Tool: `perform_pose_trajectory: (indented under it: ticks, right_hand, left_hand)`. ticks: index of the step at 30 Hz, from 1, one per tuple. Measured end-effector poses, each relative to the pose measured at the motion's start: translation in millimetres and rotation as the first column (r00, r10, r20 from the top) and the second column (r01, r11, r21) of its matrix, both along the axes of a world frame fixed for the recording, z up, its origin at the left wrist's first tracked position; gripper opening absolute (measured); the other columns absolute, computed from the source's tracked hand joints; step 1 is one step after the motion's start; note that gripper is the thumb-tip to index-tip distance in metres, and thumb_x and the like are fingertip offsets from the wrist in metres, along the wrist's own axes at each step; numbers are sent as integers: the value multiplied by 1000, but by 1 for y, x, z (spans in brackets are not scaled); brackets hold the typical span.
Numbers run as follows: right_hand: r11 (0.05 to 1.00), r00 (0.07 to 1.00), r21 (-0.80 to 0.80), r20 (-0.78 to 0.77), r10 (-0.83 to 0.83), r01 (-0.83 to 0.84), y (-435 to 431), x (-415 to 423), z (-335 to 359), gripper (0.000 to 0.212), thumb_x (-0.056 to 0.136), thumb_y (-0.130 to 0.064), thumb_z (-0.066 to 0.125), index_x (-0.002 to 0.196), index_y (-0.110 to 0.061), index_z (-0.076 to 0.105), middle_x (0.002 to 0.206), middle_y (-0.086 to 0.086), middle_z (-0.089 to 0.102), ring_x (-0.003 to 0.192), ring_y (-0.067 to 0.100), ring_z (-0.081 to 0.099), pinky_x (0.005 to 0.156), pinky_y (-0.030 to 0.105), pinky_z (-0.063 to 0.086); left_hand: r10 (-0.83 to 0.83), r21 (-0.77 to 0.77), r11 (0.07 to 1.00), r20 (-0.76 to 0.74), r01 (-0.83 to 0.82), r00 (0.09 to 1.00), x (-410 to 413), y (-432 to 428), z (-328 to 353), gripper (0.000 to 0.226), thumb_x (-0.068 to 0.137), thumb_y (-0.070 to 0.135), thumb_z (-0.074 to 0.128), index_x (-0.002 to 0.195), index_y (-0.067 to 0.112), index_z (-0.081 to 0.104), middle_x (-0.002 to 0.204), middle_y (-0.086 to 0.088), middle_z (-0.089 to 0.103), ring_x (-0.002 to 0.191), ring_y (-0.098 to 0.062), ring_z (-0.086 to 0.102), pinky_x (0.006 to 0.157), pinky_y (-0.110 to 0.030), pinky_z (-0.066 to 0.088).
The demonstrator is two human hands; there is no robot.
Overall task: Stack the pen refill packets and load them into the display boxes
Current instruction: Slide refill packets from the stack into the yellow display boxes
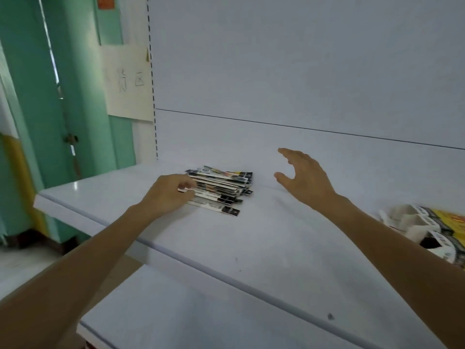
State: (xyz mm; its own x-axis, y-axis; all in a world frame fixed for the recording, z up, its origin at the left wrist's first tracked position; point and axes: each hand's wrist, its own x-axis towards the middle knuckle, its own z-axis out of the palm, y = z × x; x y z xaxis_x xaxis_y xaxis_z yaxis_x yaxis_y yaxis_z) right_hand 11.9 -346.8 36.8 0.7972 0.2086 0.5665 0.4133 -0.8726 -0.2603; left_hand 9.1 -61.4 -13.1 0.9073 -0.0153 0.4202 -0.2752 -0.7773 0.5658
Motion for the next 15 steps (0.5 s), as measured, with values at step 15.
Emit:
perform_pose_trajectory:
  ticks: [15]
  right_hand:
    - [998,951,-58,-310,12,-32,103,49,-37,42,81,-18,70,119,-11,56,116,7,54,100,22,55,89,30,45]
  left_hand:
    - [-325,216,922,-26,323,945,87,52,-1,20,86,21,64,105,17,67,99,2,60,95,-14,56,86,-30,45]
